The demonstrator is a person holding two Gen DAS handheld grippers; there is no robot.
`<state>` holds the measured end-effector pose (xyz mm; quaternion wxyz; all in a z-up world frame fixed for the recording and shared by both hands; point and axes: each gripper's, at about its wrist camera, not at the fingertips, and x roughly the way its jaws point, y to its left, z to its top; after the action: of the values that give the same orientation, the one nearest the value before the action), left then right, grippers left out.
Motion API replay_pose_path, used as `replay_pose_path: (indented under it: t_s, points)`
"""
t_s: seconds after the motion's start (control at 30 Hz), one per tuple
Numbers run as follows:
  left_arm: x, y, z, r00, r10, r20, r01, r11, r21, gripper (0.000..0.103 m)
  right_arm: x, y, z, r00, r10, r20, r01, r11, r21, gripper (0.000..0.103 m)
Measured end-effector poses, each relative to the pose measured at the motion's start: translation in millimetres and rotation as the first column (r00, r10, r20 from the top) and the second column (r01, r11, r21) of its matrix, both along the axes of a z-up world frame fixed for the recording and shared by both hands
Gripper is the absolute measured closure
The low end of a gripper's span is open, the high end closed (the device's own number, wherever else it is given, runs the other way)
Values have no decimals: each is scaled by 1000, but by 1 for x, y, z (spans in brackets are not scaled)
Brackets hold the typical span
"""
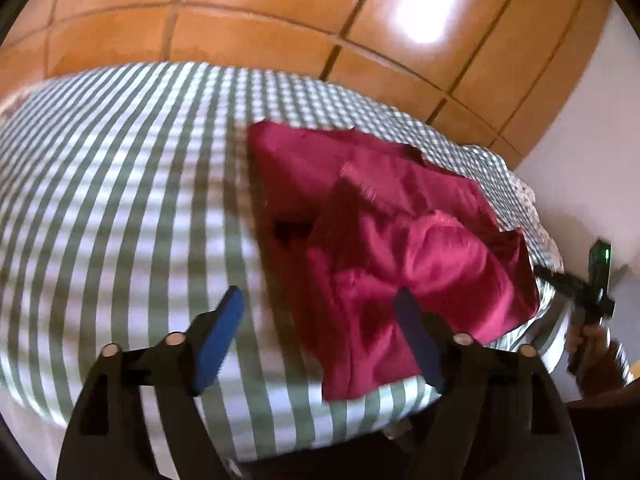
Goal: Fold small clothes
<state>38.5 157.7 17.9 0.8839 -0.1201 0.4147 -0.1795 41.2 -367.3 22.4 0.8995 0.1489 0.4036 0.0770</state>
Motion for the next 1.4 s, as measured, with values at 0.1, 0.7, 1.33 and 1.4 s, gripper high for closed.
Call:
replay_pose_path:
  t_s: [0.1,0.7,1.33,1.4]
  points:
    - [17,-4,0,999,-43,7,43,999,1,24,30,7,5,1000,17,23,-16,1000,-13,51]
    - [86,-21,-13,985,-174,16,175,973,-148,47,60,21,-16,999,31,-44,-35,995,-91,64]
    - [32,-1,81,960,-65,273,99,989,-111,96,48,13,79,983,64,171,-56,997,-52,96]
    - [53,0,83,962,-35,270,63,993,-96,96,68,12,83,983,37,182,-30,999,-43,96]
